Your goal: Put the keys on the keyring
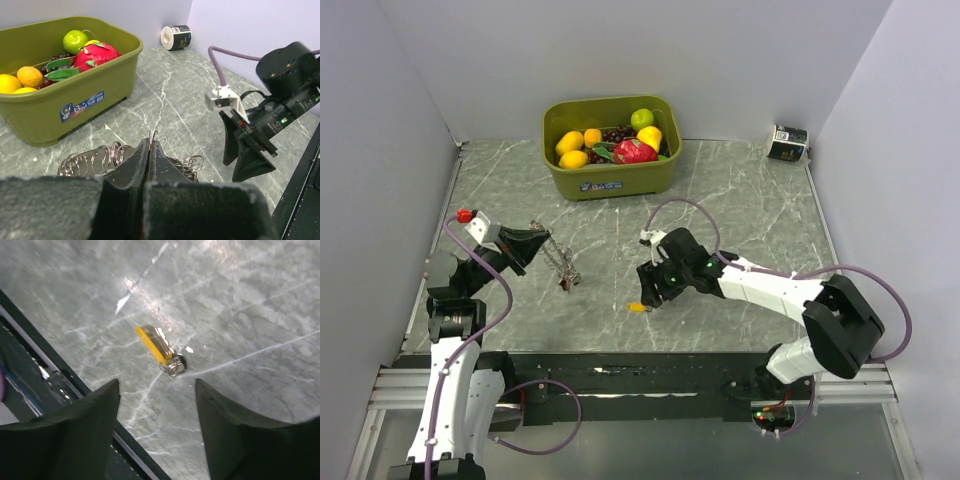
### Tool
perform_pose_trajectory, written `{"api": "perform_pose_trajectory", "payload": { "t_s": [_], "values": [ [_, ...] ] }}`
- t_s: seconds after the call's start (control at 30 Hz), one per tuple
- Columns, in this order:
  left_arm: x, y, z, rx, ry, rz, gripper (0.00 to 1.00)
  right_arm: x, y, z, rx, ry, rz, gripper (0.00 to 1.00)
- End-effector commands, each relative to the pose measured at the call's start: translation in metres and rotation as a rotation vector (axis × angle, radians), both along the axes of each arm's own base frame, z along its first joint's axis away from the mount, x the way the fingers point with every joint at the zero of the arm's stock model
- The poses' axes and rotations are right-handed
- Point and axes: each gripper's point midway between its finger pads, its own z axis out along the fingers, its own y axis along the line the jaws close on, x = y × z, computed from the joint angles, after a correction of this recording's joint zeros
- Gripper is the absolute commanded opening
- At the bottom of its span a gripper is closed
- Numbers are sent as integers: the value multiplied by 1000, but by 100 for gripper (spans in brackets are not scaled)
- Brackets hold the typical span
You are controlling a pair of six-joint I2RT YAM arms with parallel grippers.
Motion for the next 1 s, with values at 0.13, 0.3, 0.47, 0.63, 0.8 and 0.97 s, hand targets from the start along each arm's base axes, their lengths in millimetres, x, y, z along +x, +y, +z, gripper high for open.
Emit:
{"api": "perform_pose_trajectory", "payload": {
  "t_s": [0.13,0.3,0.47,0.63,0.8,0.97],
  "values": [
    [-4,-4,19,9,-76,-24,1,1,1,-23,-69,36,4,57],
    [-3,-4,18,6,-68,-26,1,2,9,-30,-96,46,29,55],
    [-2,-4,14,1,-50,-32,1,0,19,-35,-114,63,47,53],
    [0,-4,13,-3,-42,-33,1,-1,19,-47,-176,59,51,51],
    [1,-3,12,-1,-40,-23,1,-4,6,-67,-330,71,30,44],
    [1,-3,12,-1,-37,-26,1,-5,3,-68,-357,55,18,21]
  ]
}}
